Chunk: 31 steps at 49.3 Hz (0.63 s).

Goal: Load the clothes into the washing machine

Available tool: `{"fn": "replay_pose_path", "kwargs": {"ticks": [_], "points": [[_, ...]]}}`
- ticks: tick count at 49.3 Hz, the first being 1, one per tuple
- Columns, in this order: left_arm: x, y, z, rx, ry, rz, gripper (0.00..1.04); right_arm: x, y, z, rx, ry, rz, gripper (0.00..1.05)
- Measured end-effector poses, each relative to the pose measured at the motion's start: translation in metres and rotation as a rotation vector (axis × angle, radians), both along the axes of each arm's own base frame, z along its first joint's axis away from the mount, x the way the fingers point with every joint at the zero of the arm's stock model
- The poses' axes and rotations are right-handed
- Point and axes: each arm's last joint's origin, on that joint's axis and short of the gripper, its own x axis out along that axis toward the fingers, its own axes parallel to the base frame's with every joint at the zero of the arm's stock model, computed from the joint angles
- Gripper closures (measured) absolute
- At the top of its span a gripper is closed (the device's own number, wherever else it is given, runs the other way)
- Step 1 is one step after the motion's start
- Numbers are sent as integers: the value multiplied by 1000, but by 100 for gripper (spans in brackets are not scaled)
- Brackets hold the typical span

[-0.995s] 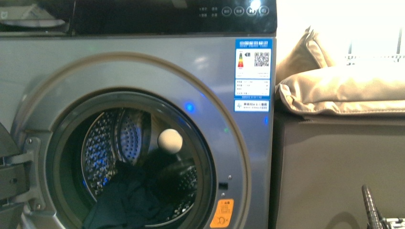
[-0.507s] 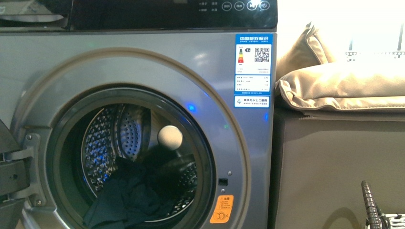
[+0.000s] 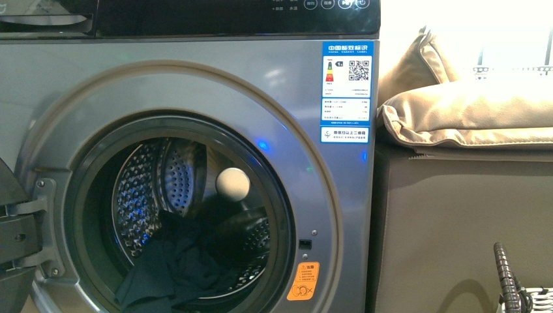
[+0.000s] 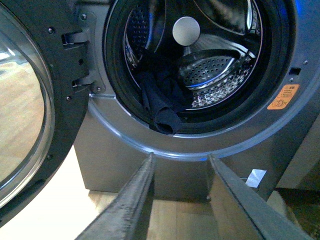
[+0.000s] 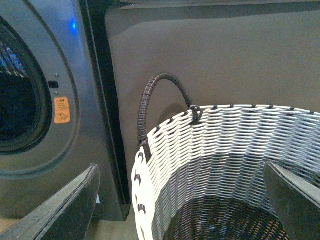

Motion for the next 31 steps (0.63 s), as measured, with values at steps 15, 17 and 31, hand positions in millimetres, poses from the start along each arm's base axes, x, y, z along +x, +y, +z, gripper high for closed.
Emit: {"fn": "replay_pose_path", "kwargs": {"ticks": [15,17,31], "points": [[0,0,0,1,0,0,5,0,0,0,0,0,0,7],[0,0,0,0,0,0,7,0,0,0,0,0,0,7],[0,0,0,0,0,0,6,0,0,0,0,0,0,7]]}}
